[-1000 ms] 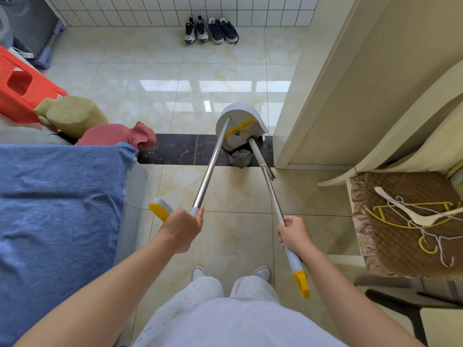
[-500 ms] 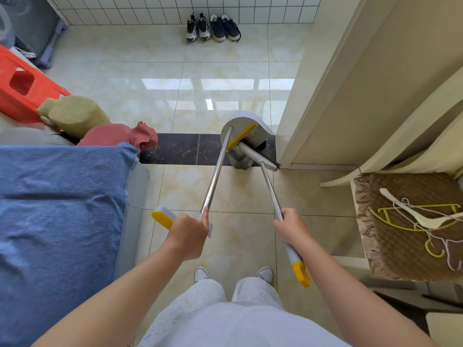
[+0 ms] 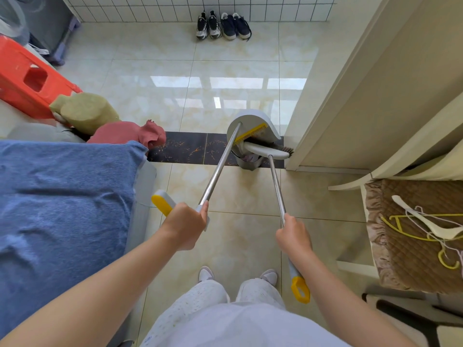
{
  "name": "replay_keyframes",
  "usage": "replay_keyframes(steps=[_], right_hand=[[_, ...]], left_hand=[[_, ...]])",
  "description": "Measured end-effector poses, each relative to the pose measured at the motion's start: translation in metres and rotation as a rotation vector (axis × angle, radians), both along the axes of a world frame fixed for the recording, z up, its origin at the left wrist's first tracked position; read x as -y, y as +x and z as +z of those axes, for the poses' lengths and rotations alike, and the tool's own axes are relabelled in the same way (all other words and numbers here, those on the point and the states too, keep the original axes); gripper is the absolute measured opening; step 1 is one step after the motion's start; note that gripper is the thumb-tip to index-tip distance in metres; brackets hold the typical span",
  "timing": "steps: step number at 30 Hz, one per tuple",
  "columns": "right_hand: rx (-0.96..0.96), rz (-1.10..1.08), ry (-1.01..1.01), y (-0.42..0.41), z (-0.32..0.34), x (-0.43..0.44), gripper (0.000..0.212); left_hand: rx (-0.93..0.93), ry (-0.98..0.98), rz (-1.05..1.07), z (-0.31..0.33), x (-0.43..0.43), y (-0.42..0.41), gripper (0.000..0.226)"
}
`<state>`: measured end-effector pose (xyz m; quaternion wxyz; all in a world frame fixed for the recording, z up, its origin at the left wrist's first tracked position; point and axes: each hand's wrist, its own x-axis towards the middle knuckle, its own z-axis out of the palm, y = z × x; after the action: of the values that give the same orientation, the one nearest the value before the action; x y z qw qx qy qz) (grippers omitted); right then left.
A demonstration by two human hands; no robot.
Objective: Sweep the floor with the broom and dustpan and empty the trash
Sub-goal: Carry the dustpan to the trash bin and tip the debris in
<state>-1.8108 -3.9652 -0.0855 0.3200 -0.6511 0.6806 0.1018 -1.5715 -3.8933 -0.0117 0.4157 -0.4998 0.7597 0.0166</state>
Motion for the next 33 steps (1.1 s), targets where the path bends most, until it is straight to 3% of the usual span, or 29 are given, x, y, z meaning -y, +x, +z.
replay_keyframes(steps=[10, 17, 26, 28, 31, 33], right_hand=[[-0.024, 0.058, -0.035, 0.015, 0.003, -0.008, 0.045], [-0.142, 0.124, -0.015, 0.026, 0.003, -0.001, 0.056], [-0.162, 0.068, 0.016, -0.001, 0.007, -0.018, 0.044], [-0.11, 0.024, 0.013, -0.005, 0.01, -0.019, 0.043], [0.032, -0.072, 0.018, -0.009, 0.015, -0.014, 0.018], [0.133, -0.116, 0.022, -0.011, 0.019, -0.006, 0.015]], left_hand=[[-0.002, -0.14, 0.022, 0.013, 0.014, 0.0, 0.069], [0.015, -0.195, 0.035, 0.025, 0.01, 0.007, 0.069], [-0.022, -0.247, 0.062, 0.03, 0.014, 0.003, 0.065], [-0.022, -0.262, 0.072, 0.032, 0.015, 0.004, 0.065], [-0.034, -0.292, 0.094, 0.034, 0.018, 0.006, 0.065], [-0.073, -0.324, 0.136, 0.036, 0.021, 0.006, 0.064]])
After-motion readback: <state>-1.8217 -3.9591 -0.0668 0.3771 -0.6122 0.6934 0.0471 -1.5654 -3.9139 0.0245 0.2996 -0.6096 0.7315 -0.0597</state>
